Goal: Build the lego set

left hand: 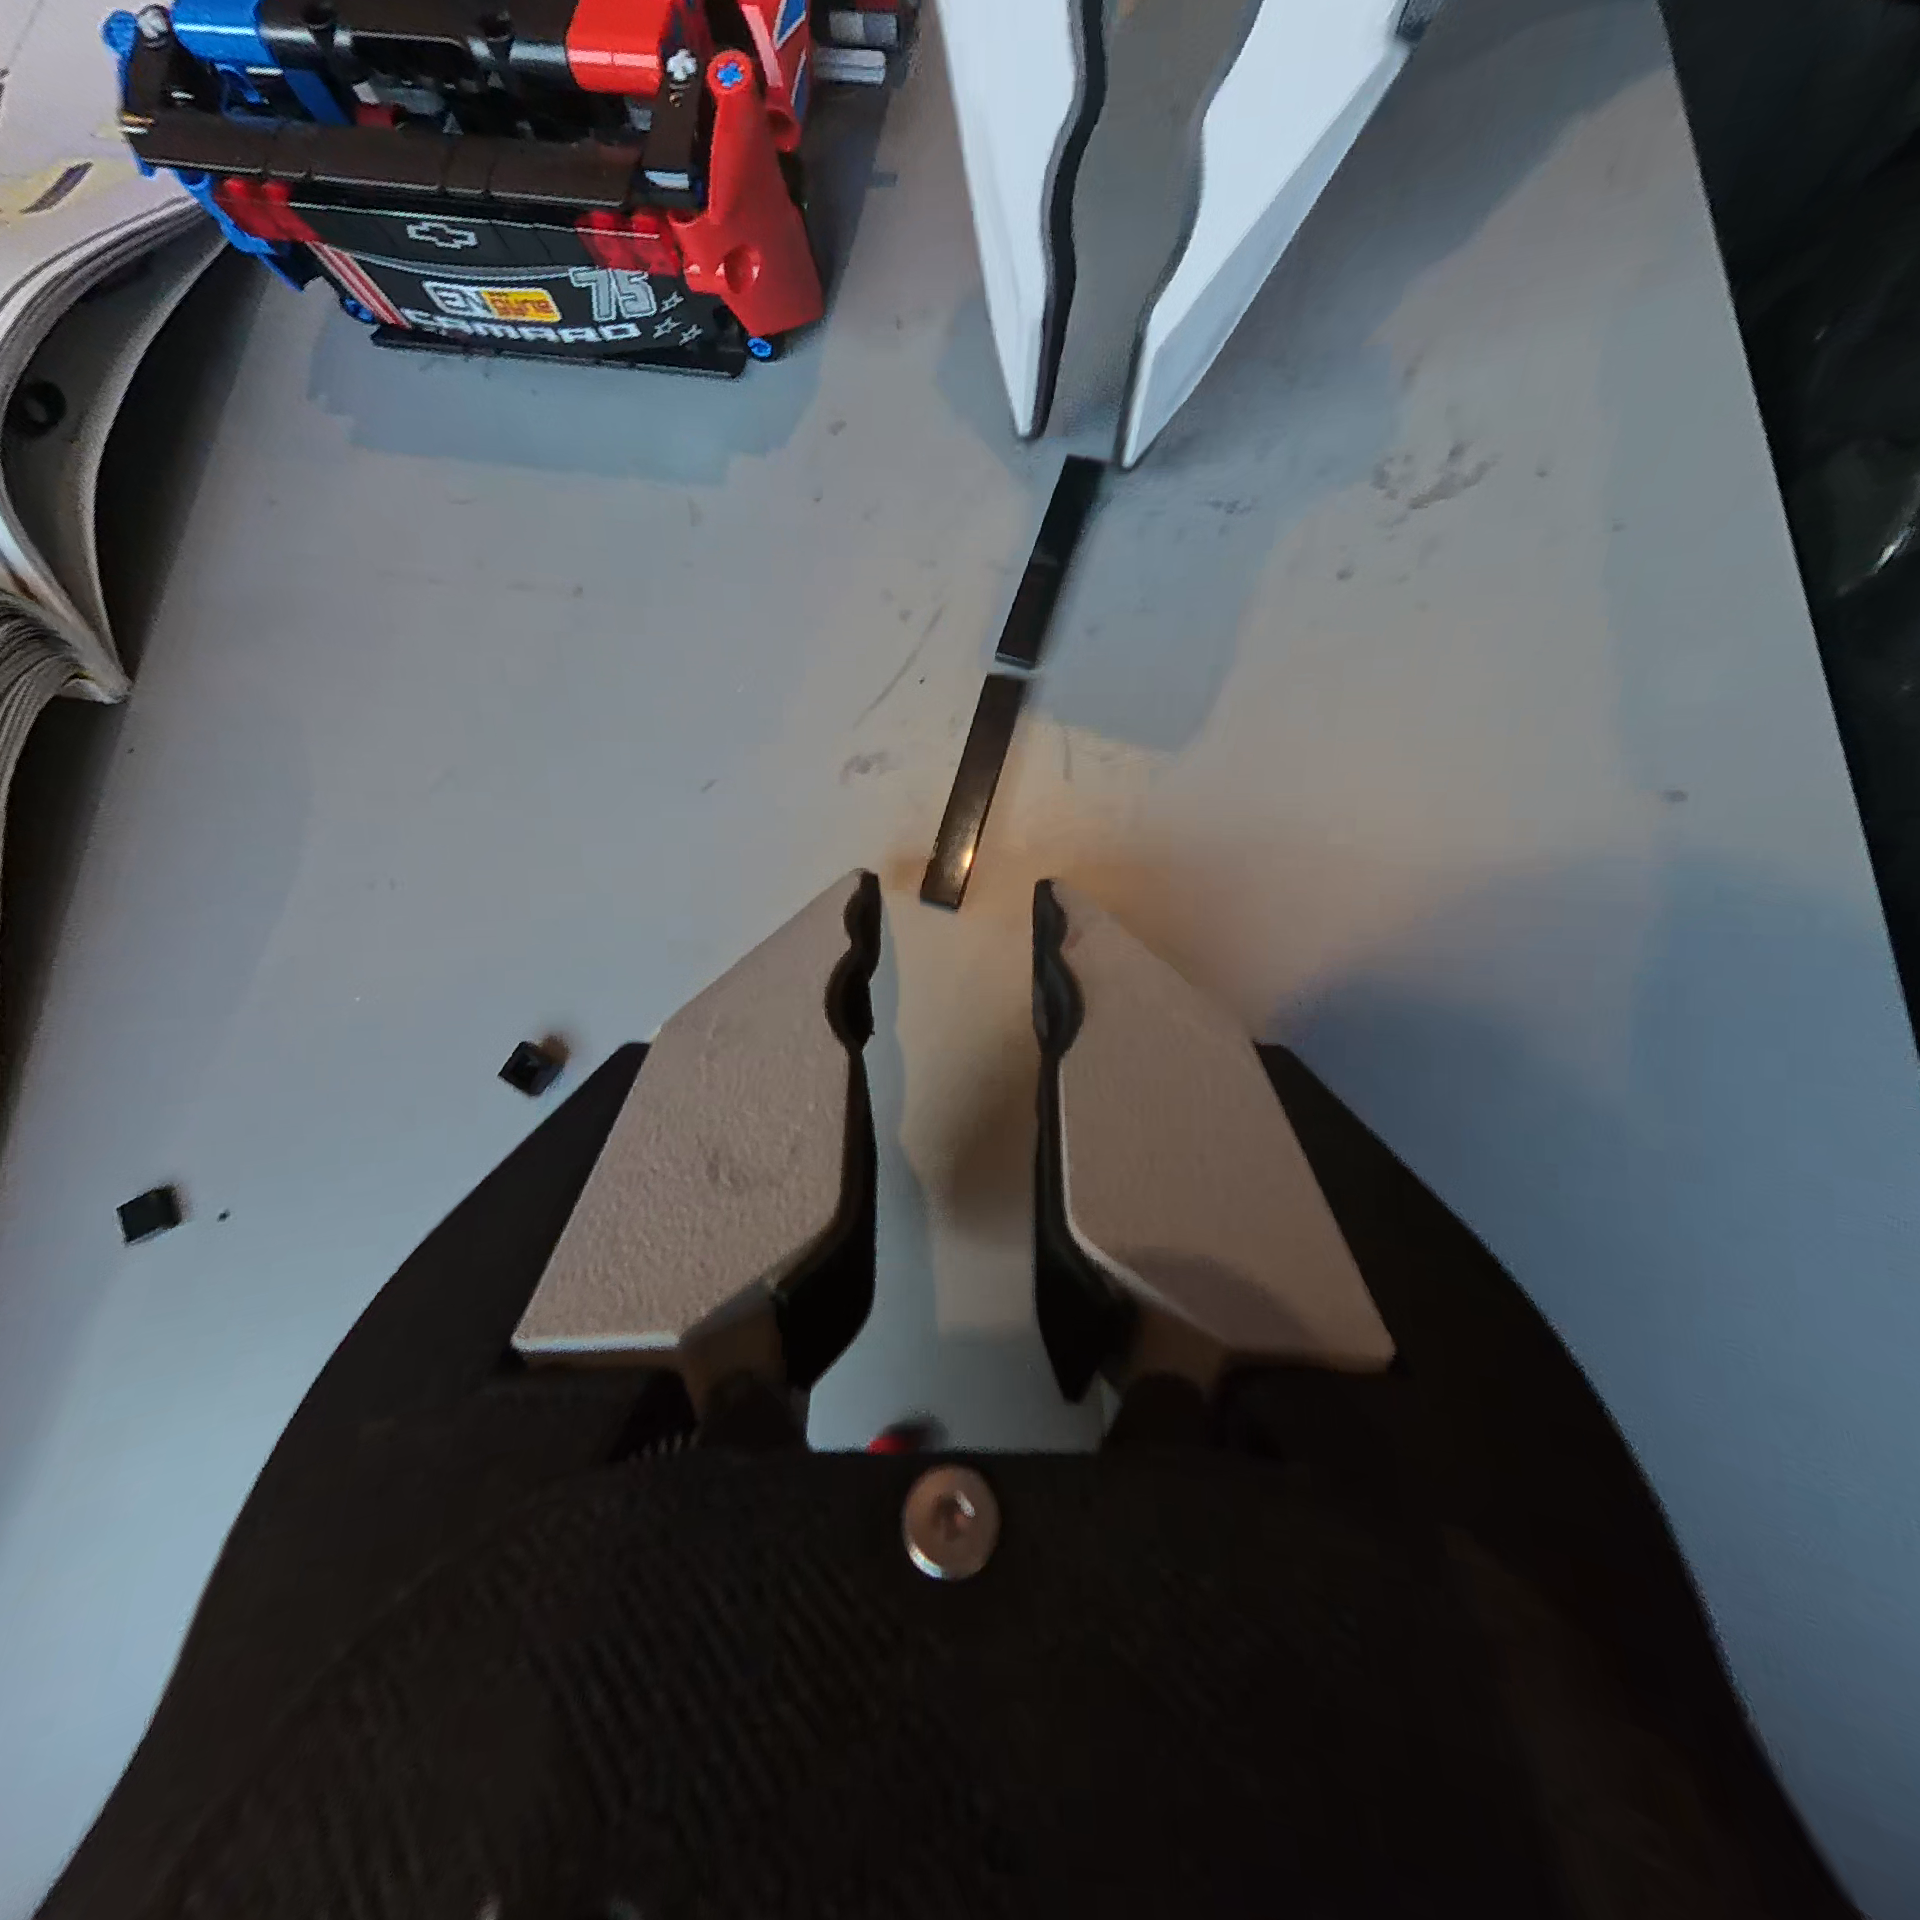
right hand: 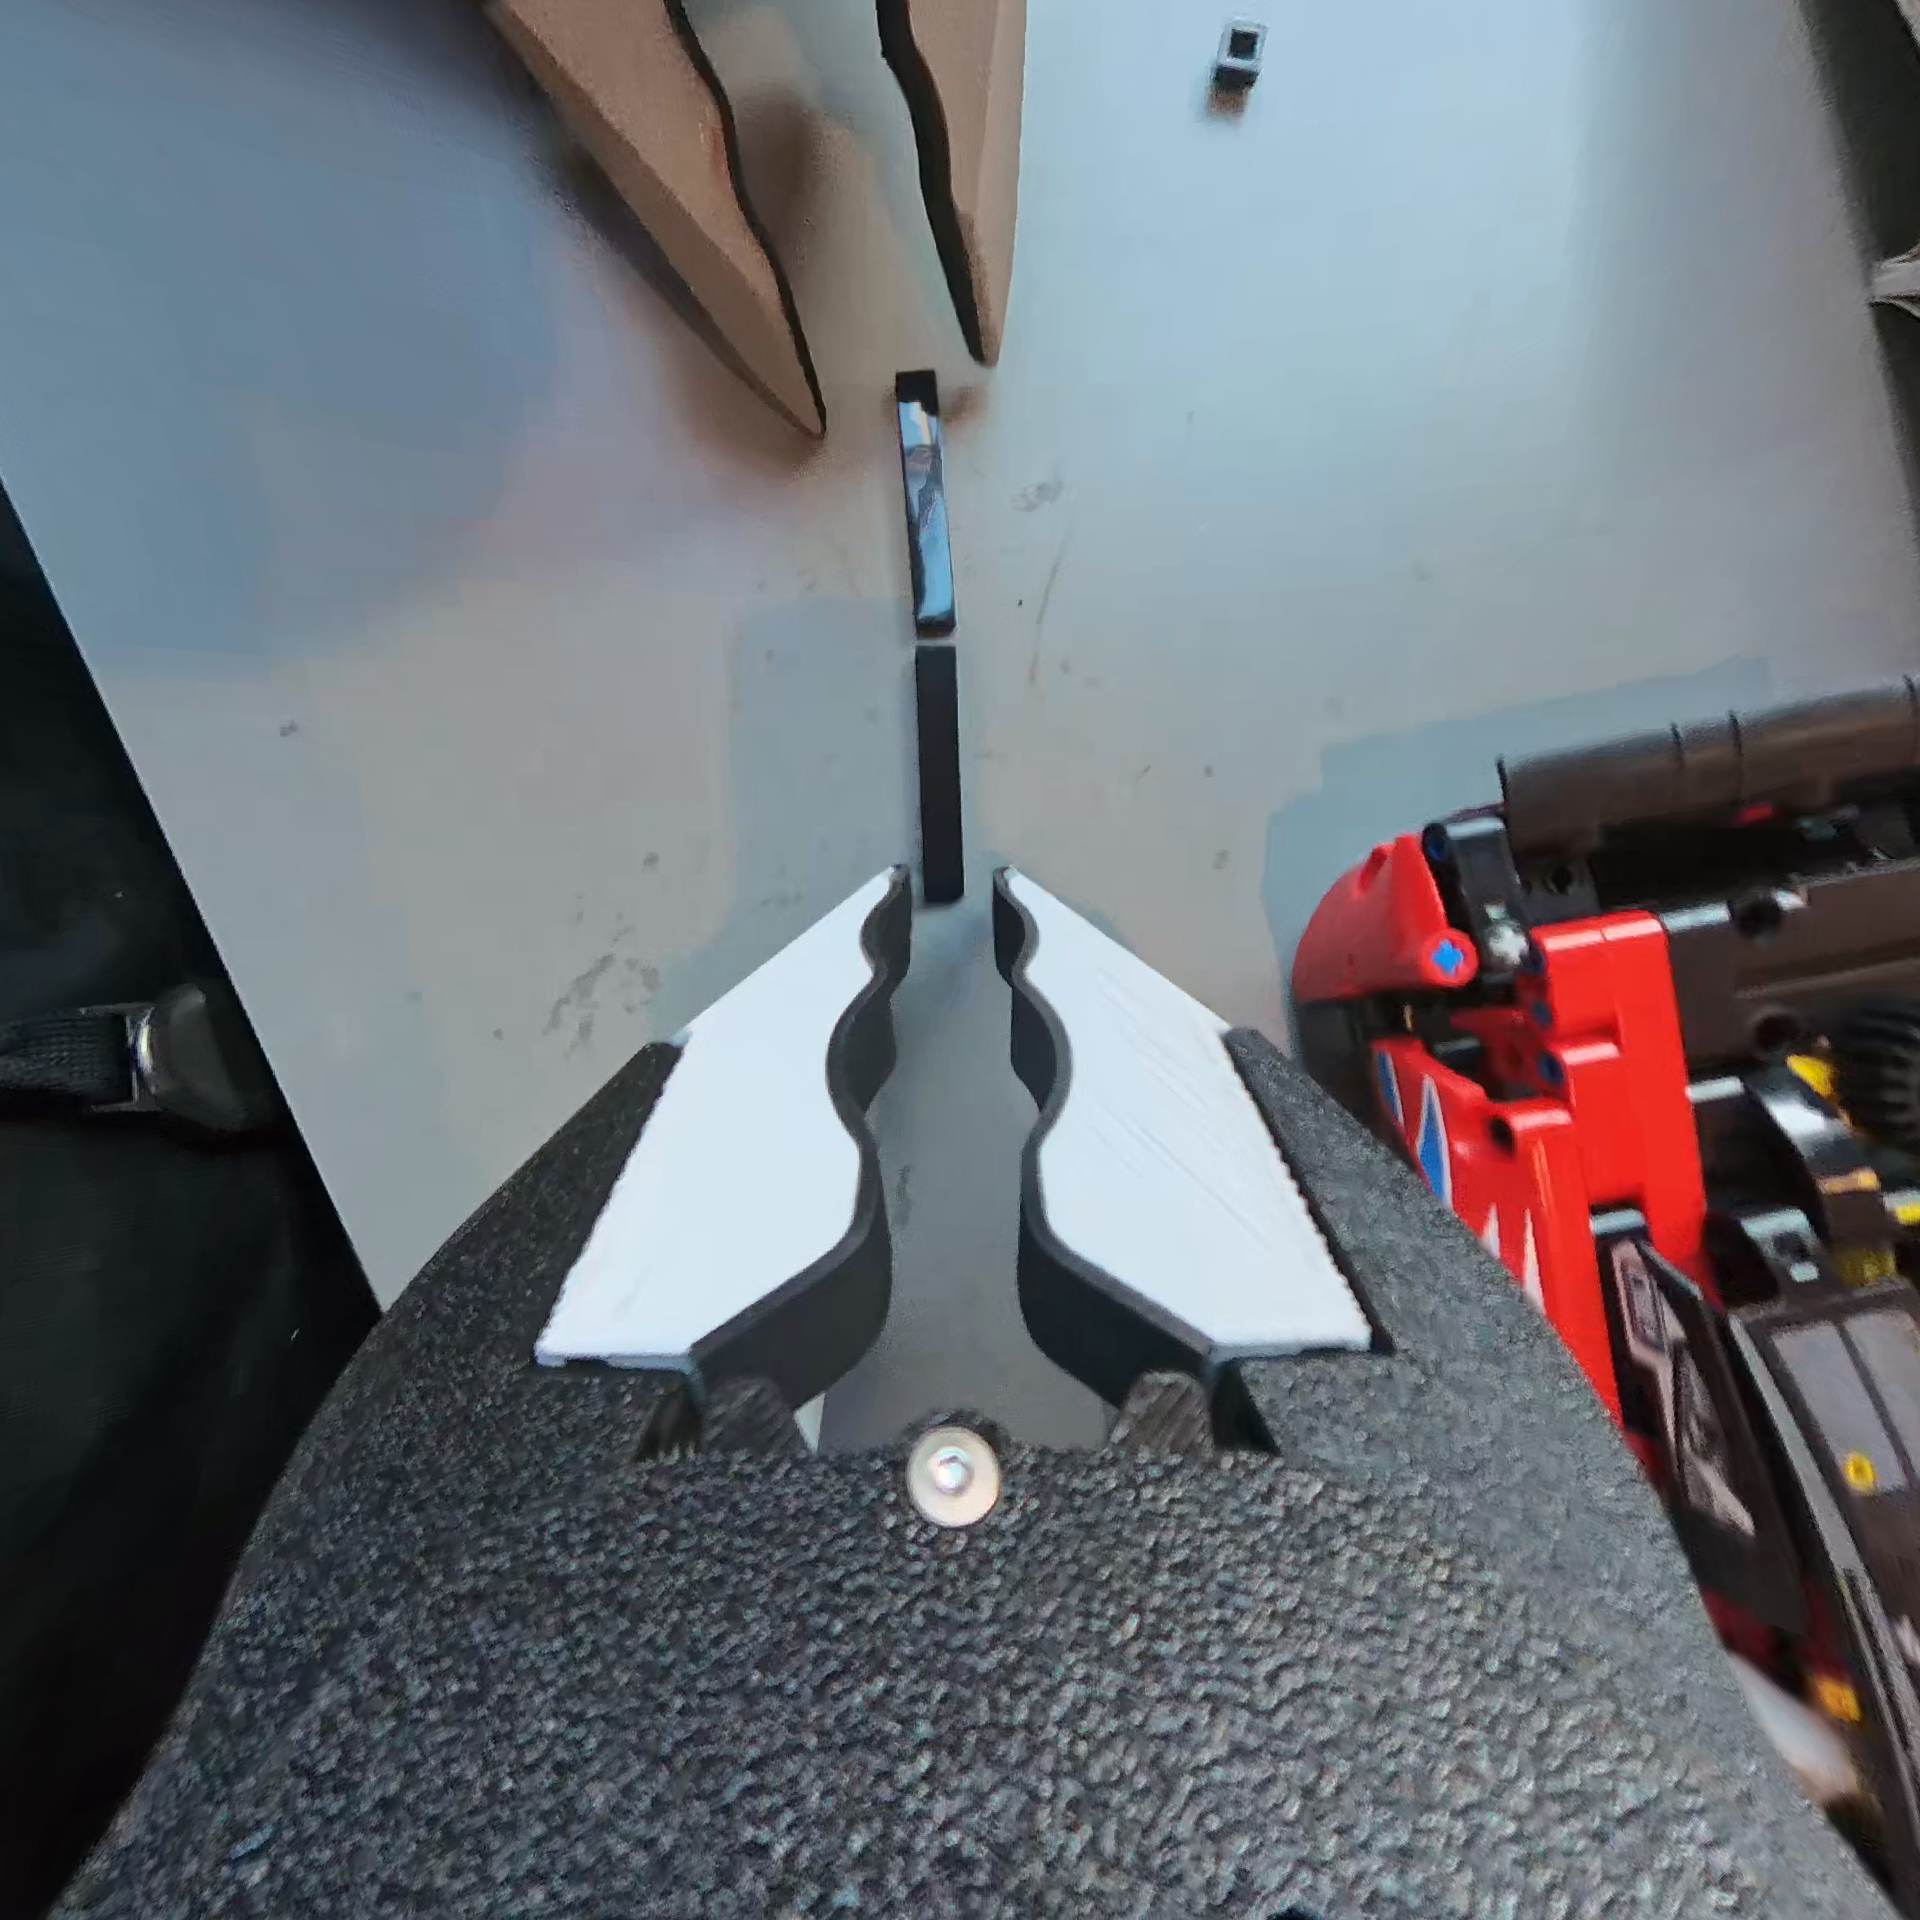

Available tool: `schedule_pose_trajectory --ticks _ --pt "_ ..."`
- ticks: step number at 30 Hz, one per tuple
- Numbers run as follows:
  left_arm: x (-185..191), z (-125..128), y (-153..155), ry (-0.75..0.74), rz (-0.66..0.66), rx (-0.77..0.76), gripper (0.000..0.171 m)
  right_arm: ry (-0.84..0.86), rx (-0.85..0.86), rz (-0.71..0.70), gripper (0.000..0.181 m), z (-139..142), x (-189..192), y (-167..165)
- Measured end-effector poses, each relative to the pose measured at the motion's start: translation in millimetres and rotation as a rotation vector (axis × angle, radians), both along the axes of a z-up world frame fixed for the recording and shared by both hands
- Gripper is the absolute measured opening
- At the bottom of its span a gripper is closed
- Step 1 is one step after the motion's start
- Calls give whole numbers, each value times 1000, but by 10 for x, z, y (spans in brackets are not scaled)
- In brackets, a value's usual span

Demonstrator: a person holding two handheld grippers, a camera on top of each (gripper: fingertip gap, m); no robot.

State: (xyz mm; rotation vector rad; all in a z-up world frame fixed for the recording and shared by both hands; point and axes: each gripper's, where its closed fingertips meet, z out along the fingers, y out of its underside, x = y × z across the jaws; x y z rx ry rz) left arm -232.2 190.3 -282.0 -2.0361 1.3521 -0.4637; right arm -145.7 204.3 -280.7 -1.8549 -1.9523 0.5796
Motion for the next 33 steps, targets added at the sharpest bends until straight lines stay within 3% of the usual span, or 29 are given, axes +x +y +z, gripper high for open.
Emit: schedule_pose_trajectory --ticks 8,18,29,33 --pt "-187 155 43 -44 61 23 24 136 2 -73 15 133 154 41" --pt "-54 37 -2 -36 2 -32 23 132 -13 18 13 -30 -109 -38" --pt "-3 175 40 -104 82 22 23 169 -21 21 11 -45 -129 -14" --pt "-10 160 36 -65 102 73 22 175 -3 44 11 -47 -129 -15"
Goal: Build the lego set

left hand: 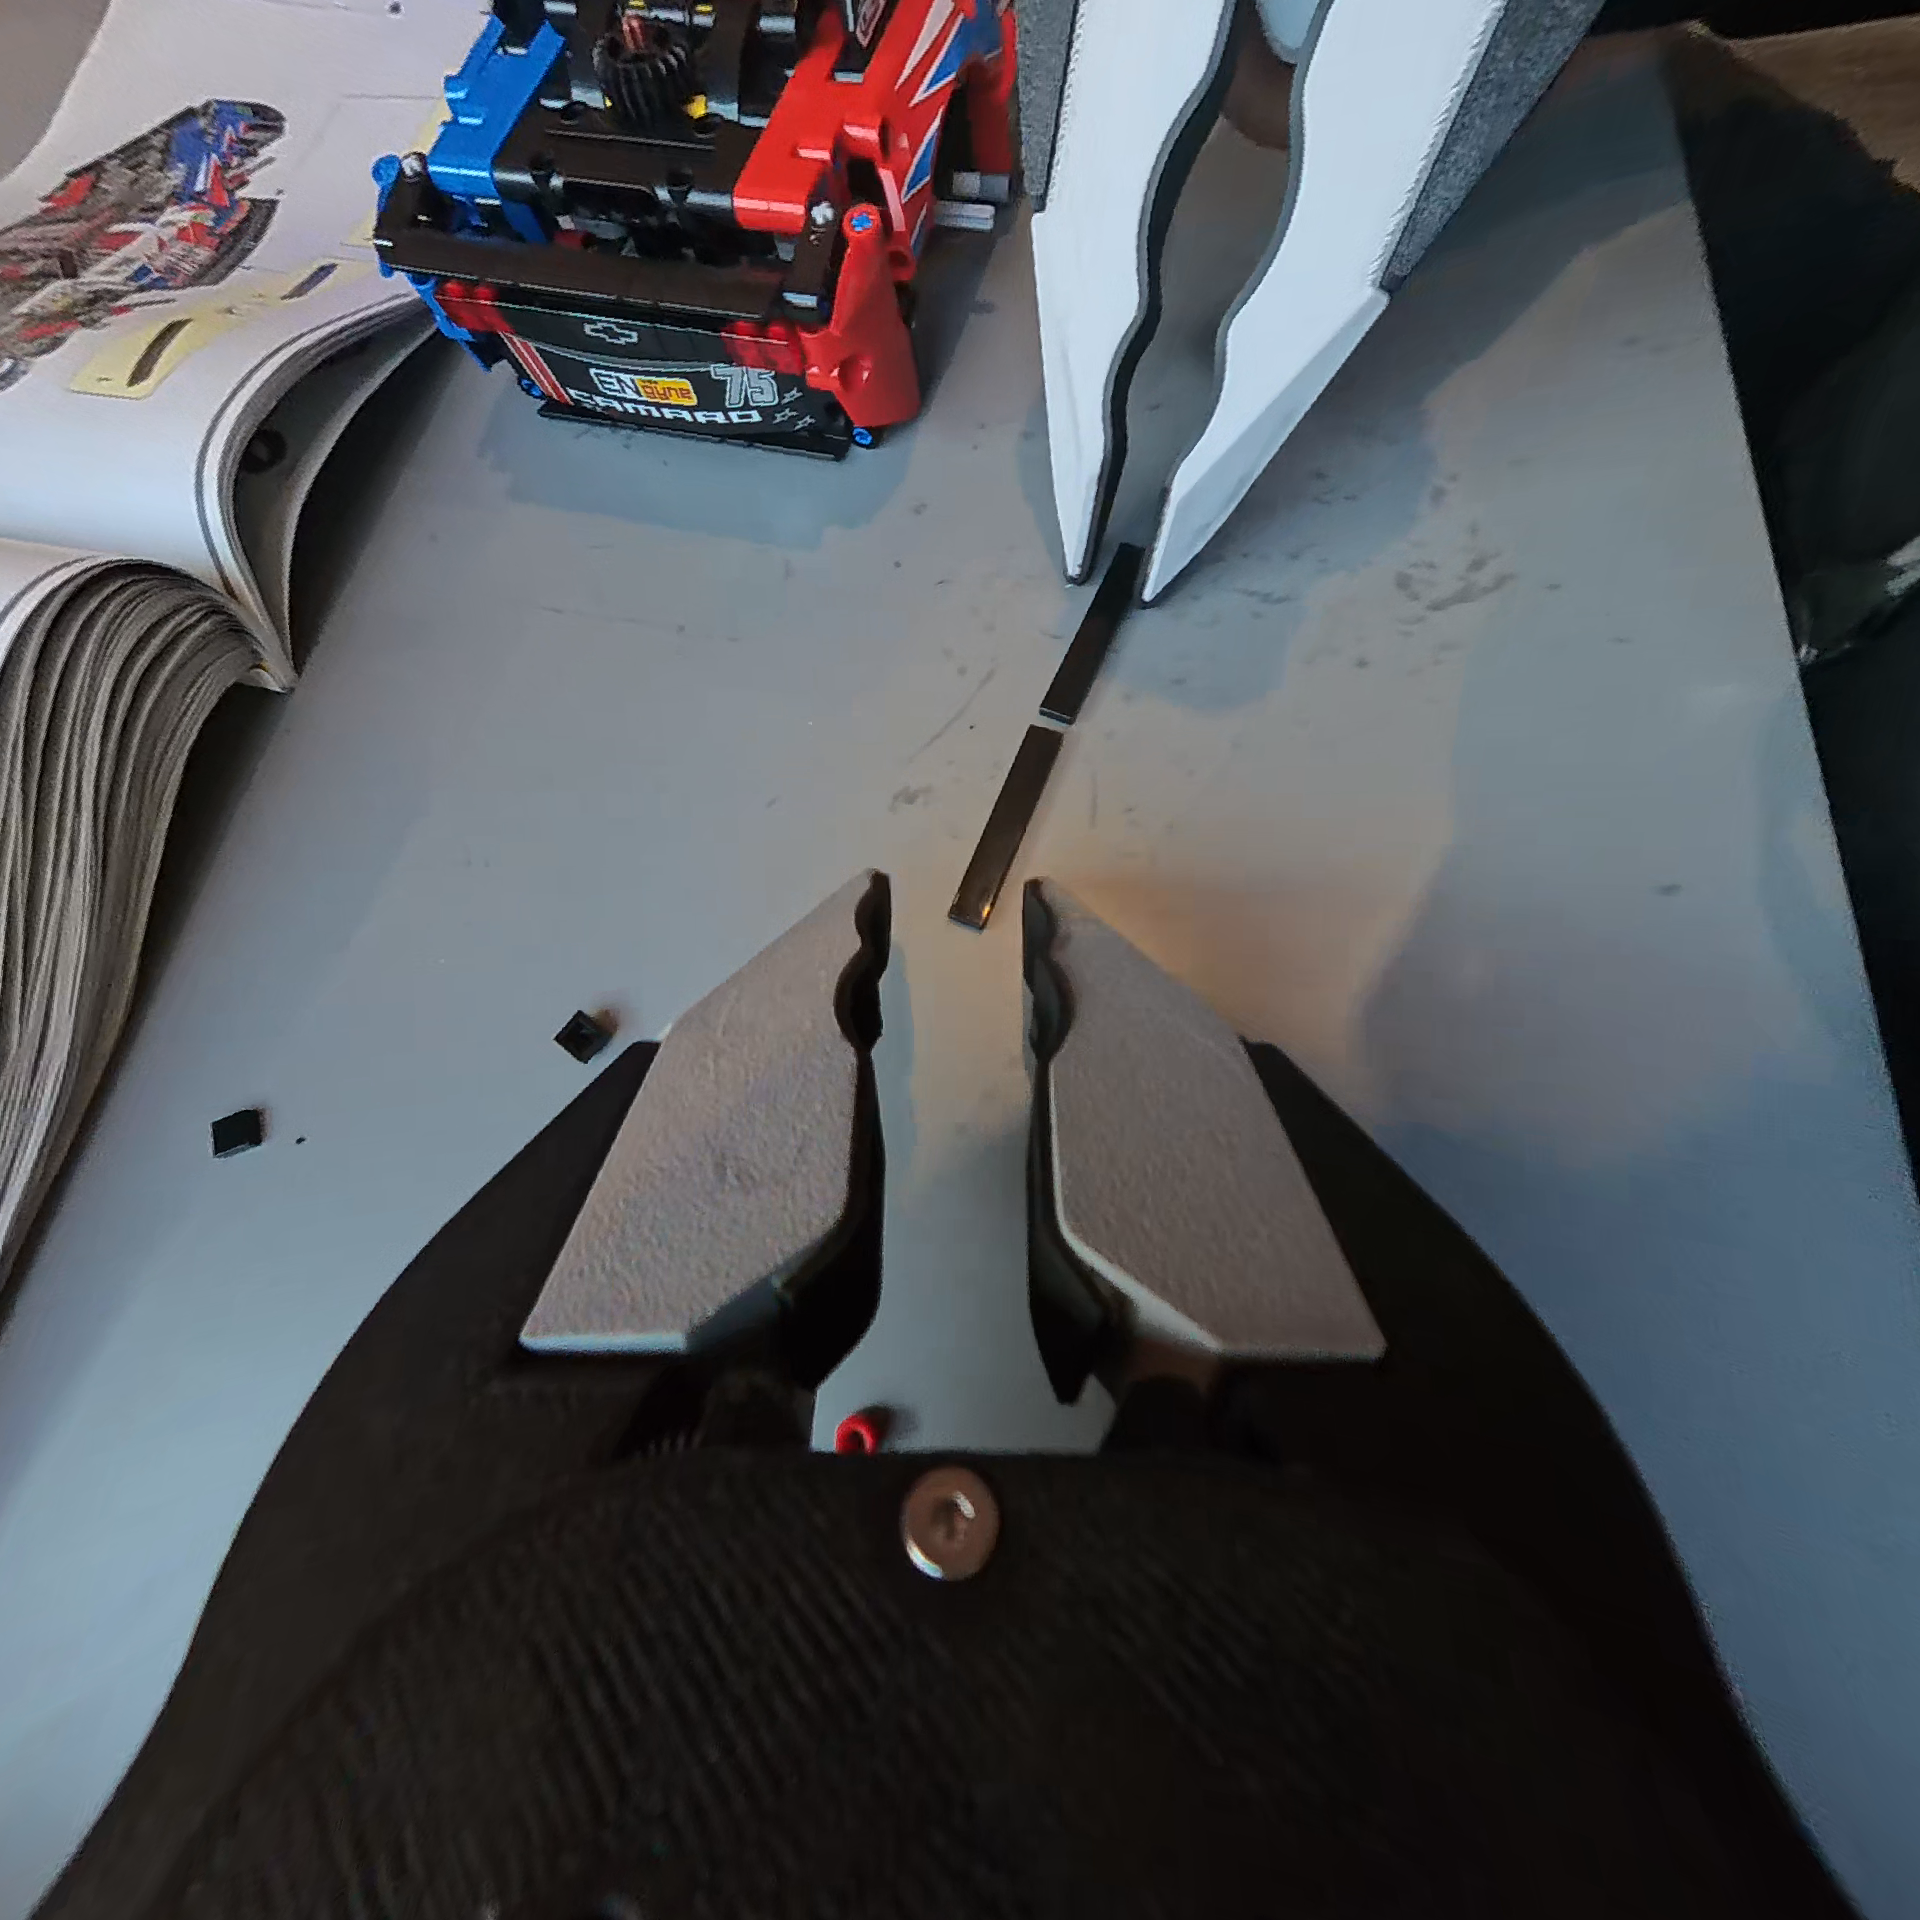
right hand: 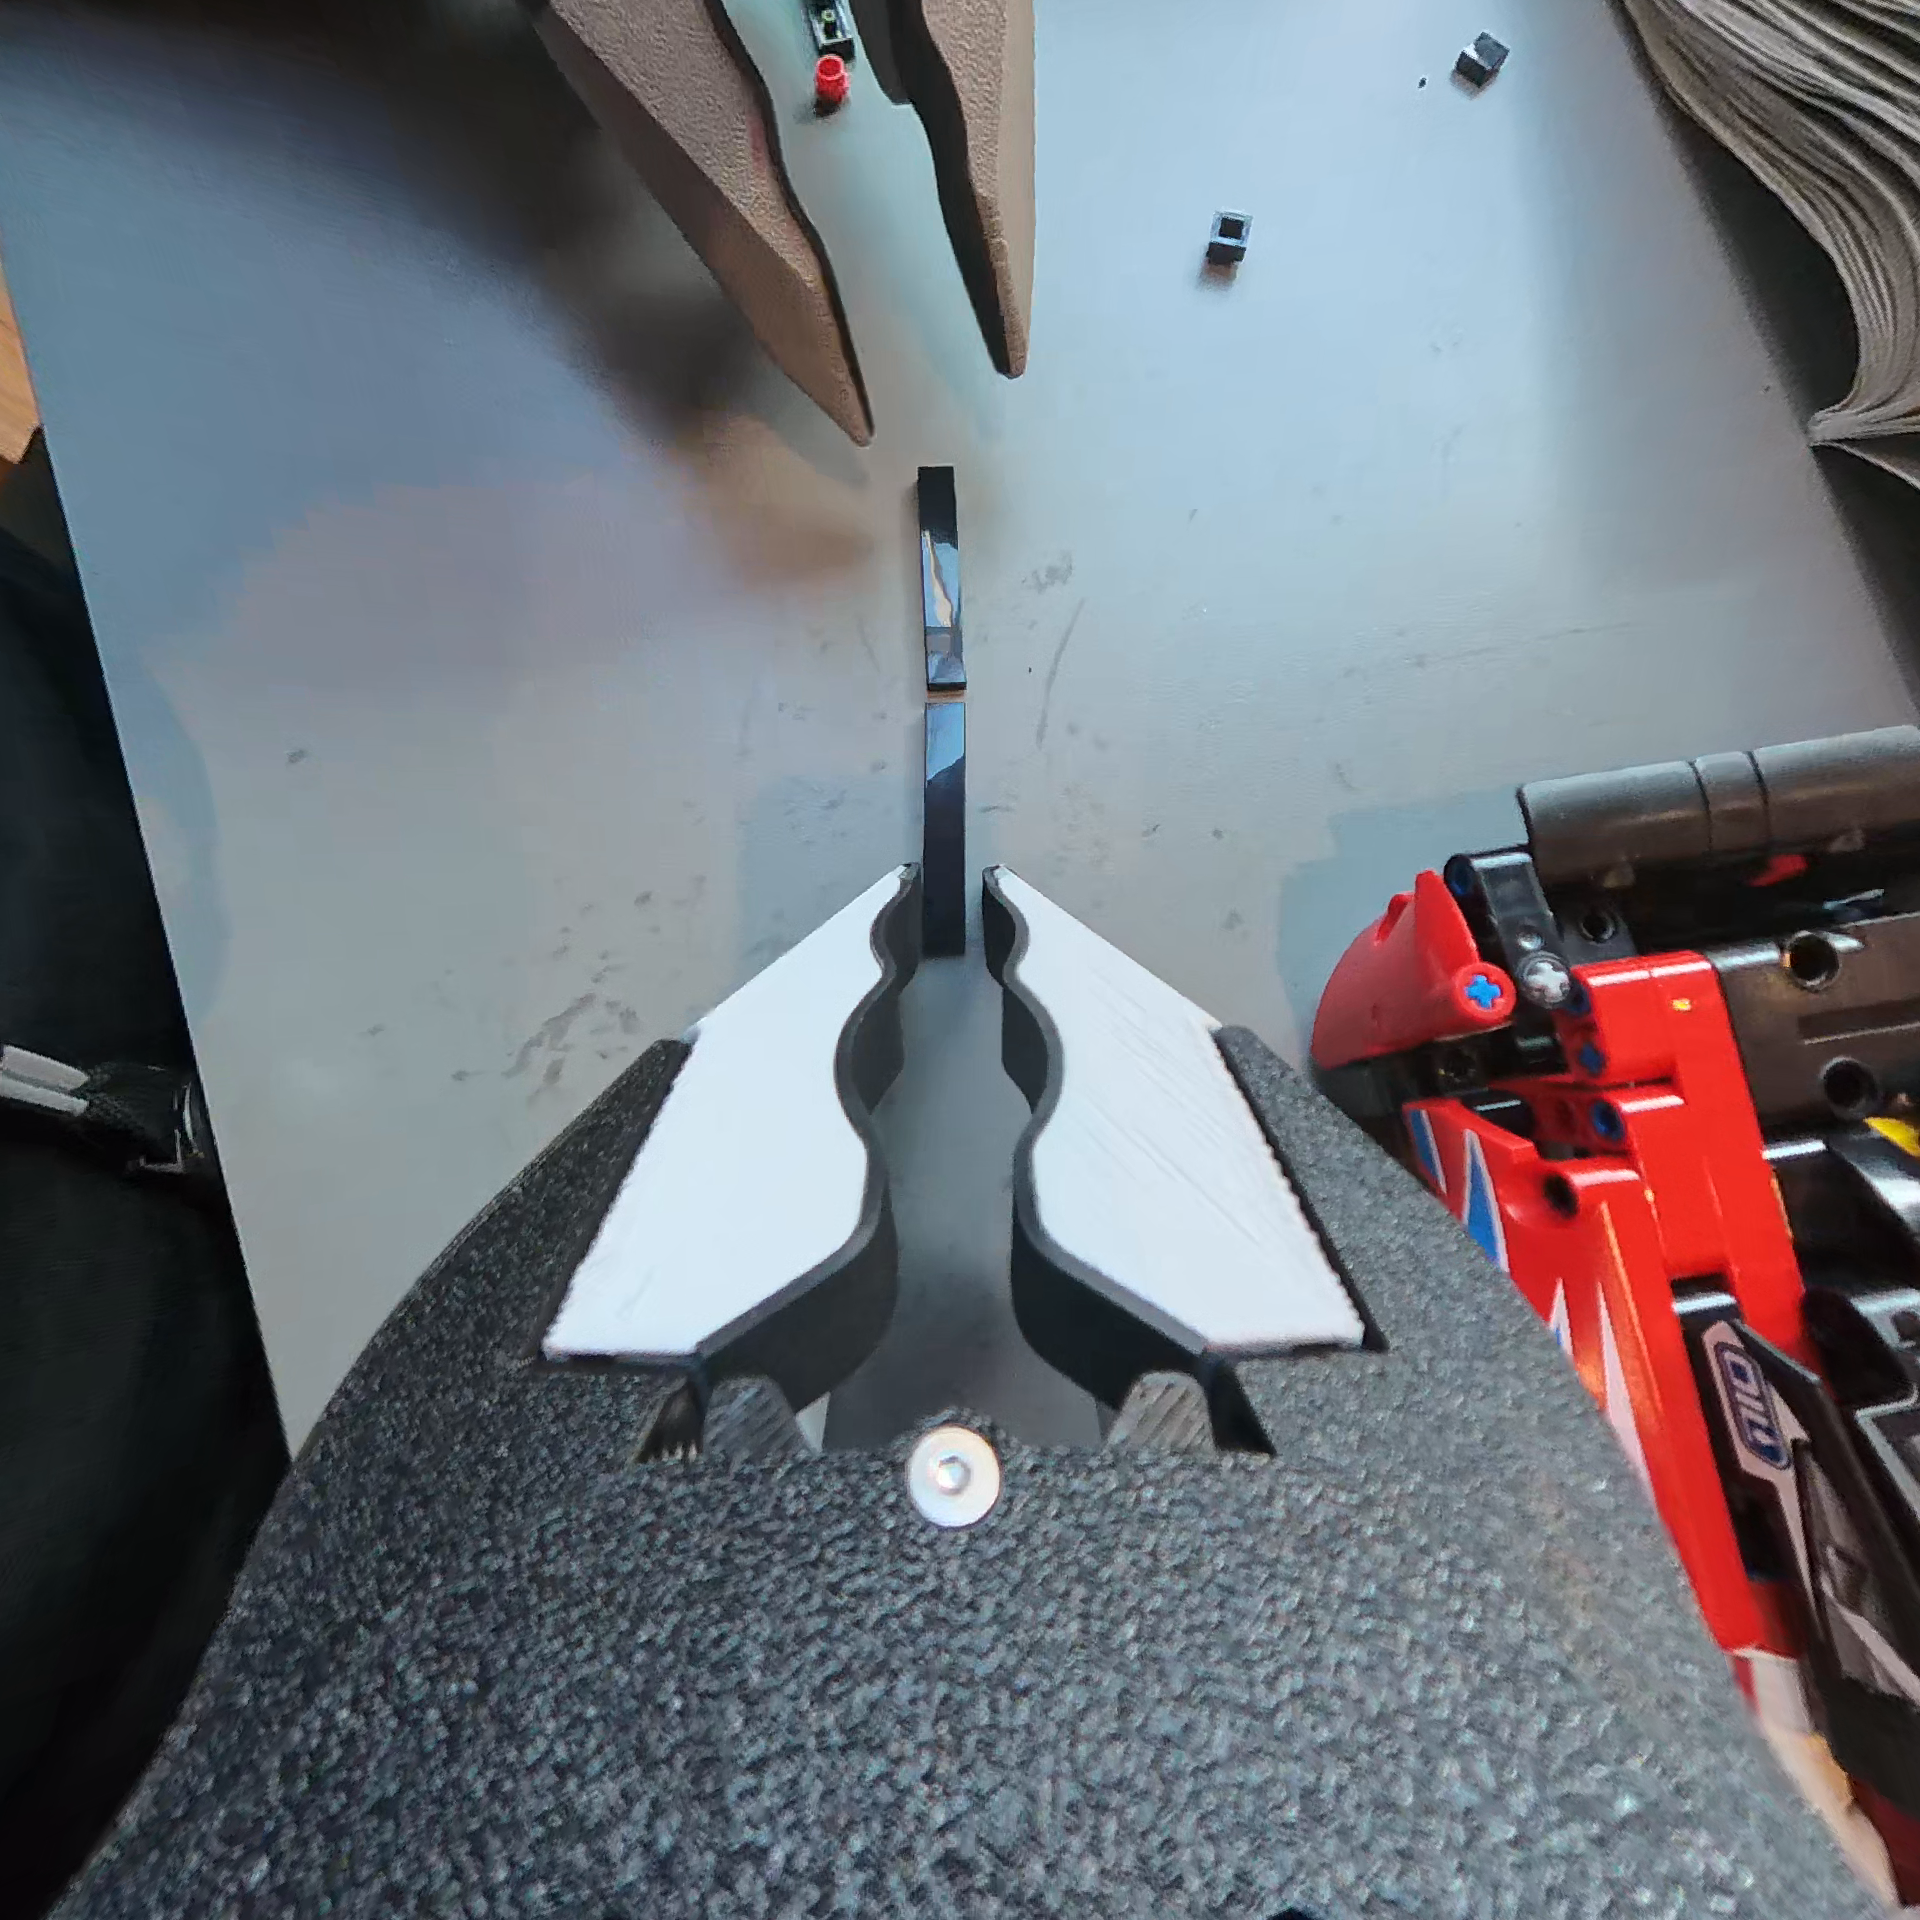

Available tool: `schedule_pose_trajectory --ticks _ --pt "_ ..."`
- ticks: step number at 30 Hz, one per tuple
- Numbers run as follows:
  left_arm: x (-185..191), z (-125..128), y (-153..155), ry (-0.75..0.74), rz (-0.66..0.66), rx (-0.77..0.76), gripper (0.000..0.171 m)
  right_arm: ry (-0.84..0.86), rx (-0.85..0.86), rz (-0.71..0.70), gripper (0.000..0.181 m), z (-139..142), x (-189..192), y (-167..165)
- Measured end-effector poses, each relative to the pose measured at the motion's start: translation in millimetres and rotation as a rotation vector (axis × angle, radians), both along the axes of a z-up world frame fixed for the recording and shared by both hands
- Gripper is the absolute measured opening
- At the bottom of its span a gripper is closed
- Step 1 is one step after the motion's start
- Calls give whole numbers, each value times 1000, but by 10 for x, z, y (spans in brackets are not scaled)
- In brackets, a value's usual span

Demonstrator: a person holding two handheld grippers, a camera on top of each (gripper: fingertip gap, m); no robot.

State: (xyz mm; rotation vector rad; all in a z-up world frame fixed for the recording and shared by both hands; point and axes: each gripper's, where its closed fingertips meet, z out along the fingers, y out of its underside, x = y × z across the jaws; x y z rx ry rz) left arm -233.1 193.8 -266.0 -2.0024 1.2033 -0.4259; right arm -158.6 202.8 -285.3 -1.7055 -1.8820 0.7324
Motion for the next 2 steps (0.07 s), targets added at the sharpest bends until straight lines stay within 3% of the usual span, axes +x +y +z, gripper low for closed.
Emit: schedule_pose_trajectory --ticks 2 --pt "9 2 -18 -10 0 -7 21 -8 13 11 11 0 0 -1"
